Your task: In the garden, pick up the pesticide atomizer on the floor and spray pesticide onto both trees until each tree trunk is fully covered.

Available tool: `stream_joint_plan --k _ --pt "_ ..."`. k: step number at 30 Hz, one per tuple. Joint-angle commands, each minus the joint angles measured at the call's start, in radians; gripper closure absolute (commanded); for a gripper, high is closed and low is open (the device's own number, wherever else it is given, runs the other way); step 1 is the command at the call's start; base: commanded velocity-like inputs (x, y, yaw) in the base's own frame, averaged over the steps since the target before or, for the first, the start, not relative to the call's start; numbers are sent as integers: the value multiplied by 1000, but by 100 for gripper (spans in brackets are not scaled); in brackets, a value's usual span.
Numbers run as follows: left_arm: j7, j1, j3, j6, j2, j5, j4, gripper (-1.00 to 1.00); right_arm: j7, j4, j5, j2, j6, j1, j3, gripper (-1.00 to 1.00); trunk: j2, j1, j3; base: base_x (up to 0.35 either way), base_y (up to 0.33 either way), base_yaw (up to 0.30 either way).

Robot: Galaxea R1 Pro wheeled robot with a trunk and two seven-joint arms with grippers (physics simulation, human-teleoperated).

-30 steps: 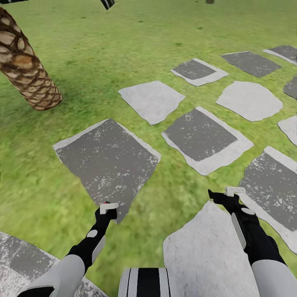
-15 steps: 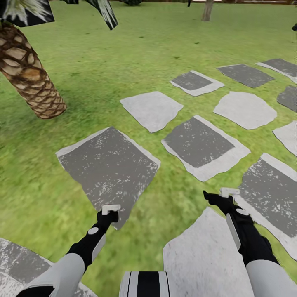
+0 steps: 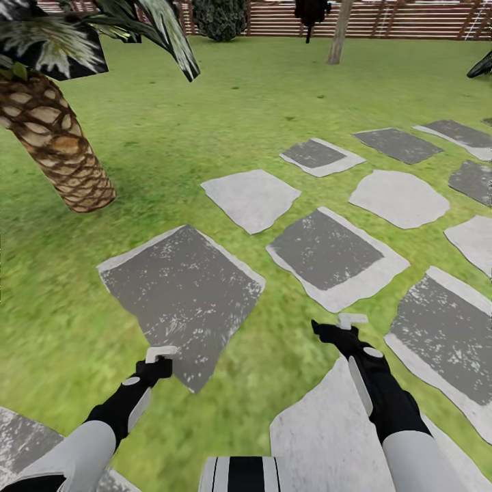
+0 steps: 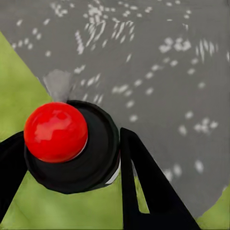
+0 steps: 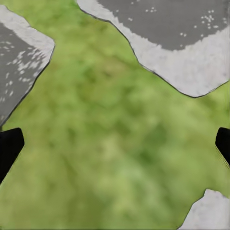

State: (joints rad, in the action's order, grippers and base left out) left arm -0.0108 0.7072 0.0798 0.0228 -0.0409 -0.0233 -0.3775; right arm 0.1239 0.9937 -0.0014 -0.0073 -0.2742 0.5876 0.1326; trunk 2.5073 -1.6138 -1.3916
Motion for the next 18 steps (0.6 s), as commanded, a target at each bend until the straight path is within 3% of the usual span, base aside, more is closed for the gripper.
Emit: stream_joint_plan --k 1,5,10,13,18 --pt "-2 0 -1 -4 -7 3 -11 100 0 7 -2 0 1 0 1 -100 0 0 6 0 0 -2" --pt "-9 -1 -7 -5 -12 4 -28 100 0 65 -7 2 2 0 -1 -100 -1 2 27 0 0 0" --pt "-13 -1 -11 0 29 -1 -35 100 -1 68 -3 -1 0 -1 -1 -100 -2 4 54 0 0 0" --pt "-12 -1 -10 -8 39 2 -75 100 0 68 -2 -4 1 -2 -1 -100 -3 6 71 0 0 0" --pt "-12 -13 -10 0 46 4 -70 100 0 67 -2 -4 0 -2 -1 -100 -4 8 95 0 0 0"
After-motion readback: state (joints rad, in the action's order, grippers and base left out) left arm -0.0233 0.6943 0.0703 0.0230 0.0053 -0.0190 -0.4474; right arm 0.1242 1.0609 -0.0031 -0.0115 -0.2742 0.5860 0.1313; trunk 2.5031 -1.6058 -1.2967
